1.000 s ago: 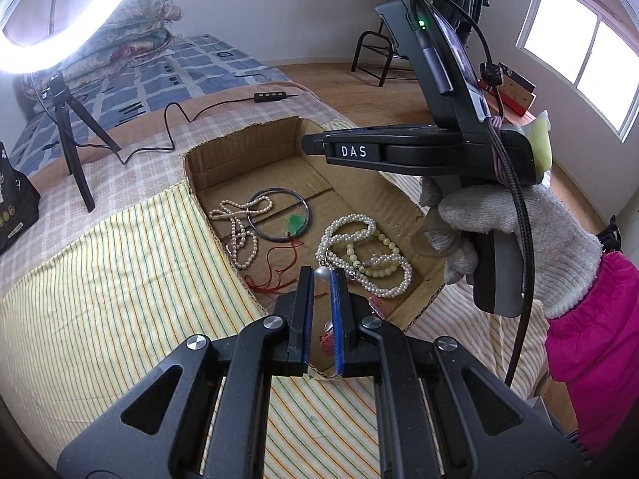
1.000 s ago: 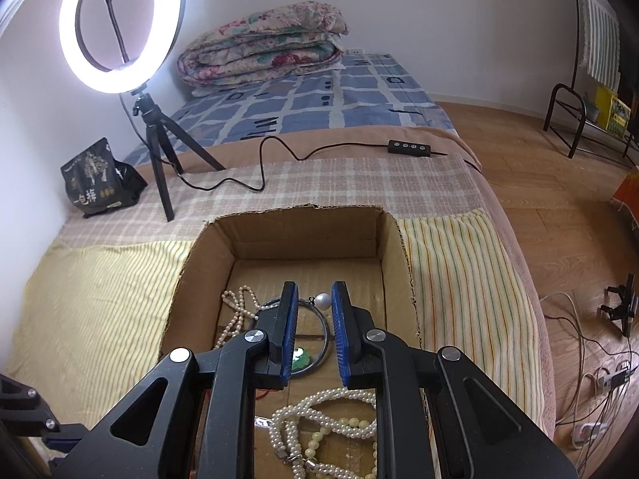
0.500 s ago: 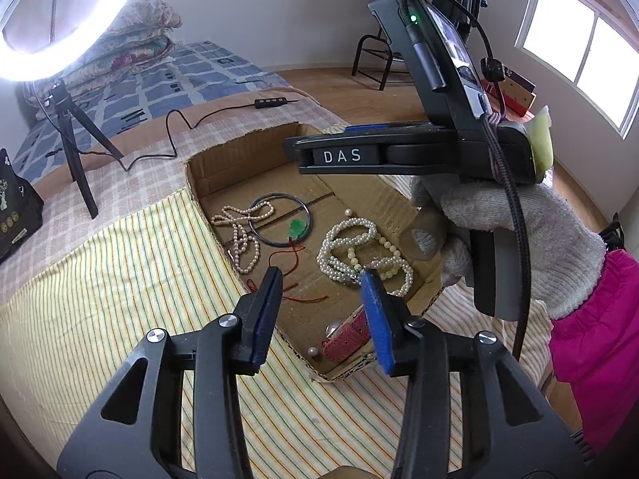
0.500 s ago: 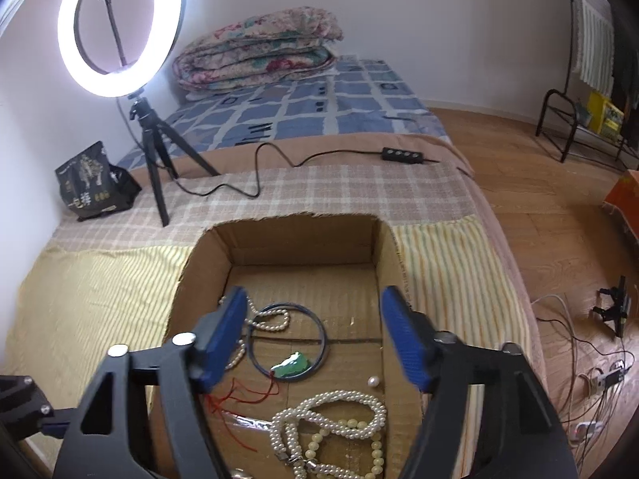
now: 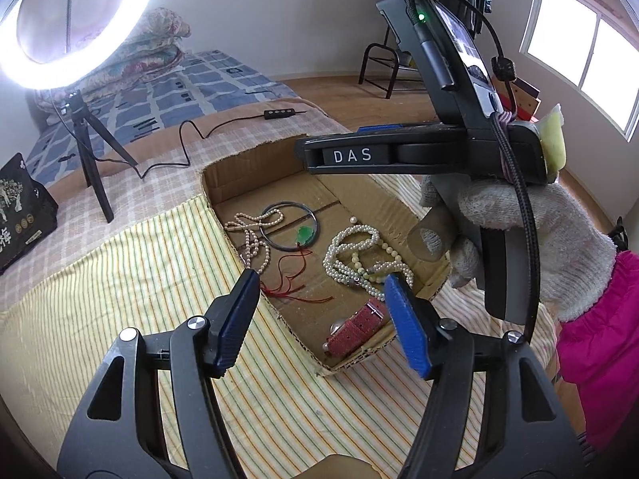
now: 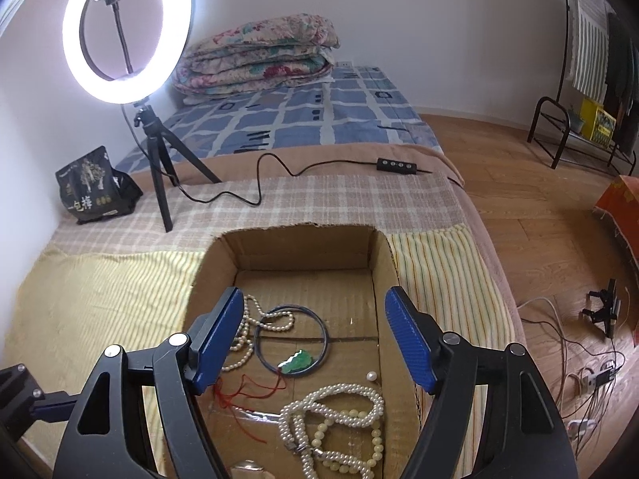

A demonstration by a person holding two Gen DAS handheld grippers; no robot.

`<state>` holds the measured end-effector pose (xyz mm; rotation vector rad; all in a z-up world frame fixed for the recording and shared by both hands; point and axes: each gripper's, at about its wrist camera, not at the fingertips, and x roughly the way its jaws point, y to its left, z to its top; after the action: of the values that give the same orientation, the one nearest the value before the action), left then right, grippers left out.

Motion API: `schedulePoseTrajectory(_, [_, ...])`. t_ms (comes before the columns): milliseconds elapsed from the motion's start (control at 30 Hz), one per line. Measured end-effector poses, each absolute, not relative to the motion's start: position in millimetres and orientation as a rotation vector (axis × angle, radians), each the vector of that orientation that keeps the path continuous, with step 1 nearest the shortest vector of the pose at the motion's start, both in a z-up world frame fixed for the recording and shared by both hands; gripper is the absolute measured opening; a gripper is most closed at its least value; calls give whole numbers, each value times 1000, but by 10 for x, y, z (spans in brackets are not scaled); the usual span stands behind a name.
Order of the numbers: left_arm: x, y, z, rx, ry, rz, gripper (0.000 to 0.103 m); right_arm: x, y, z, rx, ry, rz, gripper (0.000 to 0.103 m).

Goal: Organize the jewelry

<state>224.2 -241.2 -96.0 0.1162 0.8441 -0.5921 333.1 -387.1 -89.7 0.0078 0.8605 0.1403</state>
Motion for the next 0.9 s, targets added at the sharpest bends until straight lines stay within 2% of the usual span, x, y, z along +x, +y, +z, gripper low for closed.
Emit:
schedulePoseTrajectory(433, [1906,-2088,-549,104,760,-573,67,2897,-3638,-384,-42,813,107,74])
schedulePoseTrajectory(567, [1809,-1950,-446,90,744,-565,67,2712,-3599,-238,-46,788,84,79])
schedulePoseTrajectory(733, [1646,-1779,-288,92,707,-555,68,2474,-3552,-74,-45,759,44,79])
schedulePoseTrajectory(900, [1476,-1604,-167,73,668,-543,75,2224,-3500,50,-58,730,-11,79])
